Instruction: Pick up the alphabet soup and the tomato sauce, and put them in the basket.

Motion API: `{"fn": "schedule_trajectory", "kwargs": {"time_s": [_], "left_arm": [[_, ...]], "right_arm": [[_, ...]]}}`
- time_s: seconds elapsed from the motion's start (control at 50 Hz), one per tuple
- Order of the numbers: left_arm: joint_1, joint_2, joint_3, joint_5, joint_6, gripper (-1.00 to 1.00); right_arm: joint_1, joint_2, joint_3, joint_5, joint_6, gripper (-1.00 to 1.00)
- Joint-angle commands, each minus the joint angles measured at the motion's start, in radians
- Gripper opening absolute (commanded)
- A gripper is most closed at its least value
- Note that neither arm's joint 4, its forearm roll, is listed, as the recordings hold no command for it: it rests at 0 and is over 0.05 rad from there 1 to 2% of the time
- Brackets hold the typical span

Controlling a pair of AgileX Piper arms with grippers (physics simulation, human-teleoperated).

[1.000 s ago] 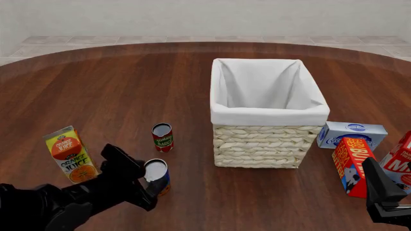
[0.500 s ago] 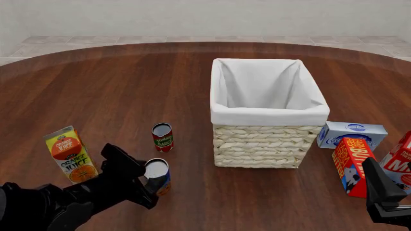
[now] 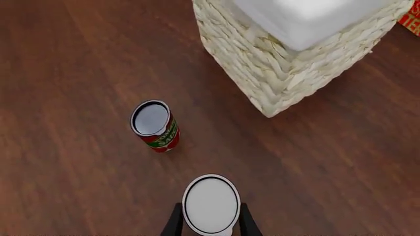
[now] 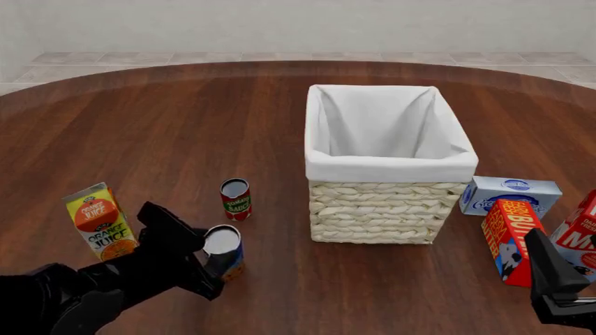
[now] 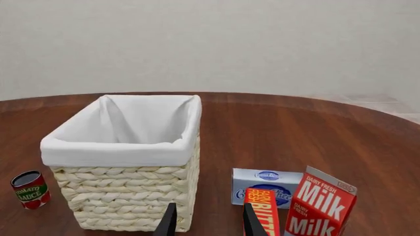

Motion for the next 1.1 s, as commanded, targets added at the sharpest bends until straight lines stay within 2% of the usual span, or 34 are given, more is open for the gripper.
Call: {"fn": "schedule_trajectory", "kwargs": {"time_s": [0.02,0.14,0.6,1.1], "left_arm": [[0.001,-0.111,-0.019,0.088,0.028,-1.0],[0.002,-0.166,-0.026,0.134,0.035,-1.0],[-0.049,-0.357,-0.162,0.37,0.065,-1.0],[-0.078,-0.397,-0.293,0.484,0.115,-1.0]], "right_arm": [[0.003,-0.003,0.0,0.001,0.0,1.0],[0.002,-0.003,0.0,0.002,0.0,1.0],[0.012,-0.009,0.0,0.004,-0.002,1.0],[0.012,-0.014,0.0,0.007,-0.004,1.0]]}}
